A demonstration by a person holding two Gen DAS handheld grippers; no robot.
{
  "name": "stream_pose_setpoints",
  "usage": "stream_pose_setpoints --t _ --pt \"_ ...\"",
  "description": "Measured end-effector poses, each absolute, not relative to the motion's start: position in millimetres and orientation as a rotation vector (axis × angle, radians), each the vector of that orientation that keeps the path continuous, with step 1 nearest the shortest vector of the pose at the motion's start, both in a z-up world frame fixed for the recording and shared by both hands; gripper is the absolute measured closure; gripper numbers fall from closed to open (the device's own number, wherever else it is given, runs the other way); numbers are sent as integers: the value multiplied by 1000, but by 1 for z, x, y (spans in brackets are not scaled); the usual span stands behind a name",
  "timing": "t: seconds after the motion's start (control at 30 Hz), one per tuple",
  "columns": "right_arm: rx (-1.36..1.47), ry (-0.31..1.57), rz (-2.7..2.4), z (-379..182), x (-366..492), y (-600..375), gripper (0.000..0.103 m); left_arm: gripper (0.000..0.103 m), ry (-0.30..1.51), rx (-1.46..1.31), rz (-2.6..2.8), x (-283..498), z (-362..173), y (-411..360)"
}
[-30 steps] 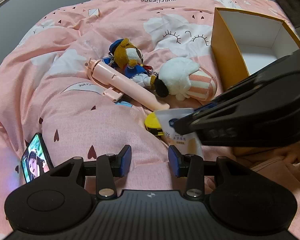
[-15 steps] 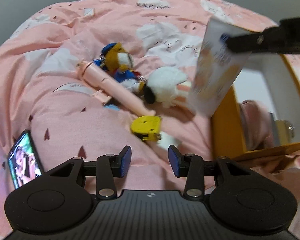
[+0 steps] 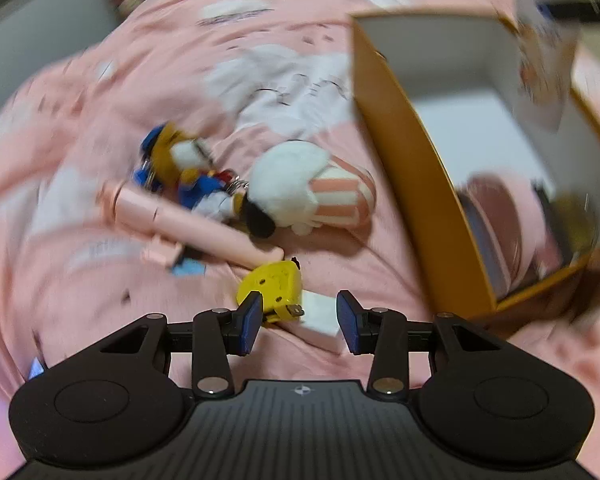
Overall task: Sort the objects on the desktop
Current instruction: 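Carry the Vaseline tube over the white box with the right gripper, then grasp the white charger with the left gripper while the right regrips the Vaseline tube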
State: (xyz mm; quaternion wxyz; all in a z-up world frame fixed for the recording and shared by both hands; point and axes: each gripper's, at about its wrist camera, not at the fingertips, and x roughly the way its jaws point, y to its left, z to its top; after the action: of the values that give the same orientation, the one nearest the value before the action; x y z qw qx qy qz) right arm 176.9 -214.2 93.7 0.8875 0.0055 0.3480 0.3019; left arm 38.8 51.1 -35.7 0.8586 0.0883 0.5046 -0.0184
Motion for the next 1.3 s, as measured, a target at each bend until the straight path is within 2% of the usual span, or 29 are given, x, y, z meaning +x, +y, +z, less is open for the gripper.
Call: stream_pose_setpoints --t 0.17,0.3,0.5,0.63,1.03,1.1,1.3 --pt "0 751 589 80 176 -228 93 56 1066 381 -126 36 -46 23" --pt "-9 762 560 71 176 -234 93 56 1184 157 -52 47 -59 30" --pt "-5 765 570 66 178 -235 93 55 1269 -269 215 67 -72 70" --pt "-12 756 572 64 179 -234 93 55 1315 -433 282 83 -83 81" --pt "0 740 539 56 178 -249 93 52 1420 -525 411 109 -108 95" --pt "8 735 545 55 177 -250 98 53 1429 -534 416 110 -113 98" --pt "18 696 550 62 171 -257 99 55 1396 -508 326 97 -103 93"
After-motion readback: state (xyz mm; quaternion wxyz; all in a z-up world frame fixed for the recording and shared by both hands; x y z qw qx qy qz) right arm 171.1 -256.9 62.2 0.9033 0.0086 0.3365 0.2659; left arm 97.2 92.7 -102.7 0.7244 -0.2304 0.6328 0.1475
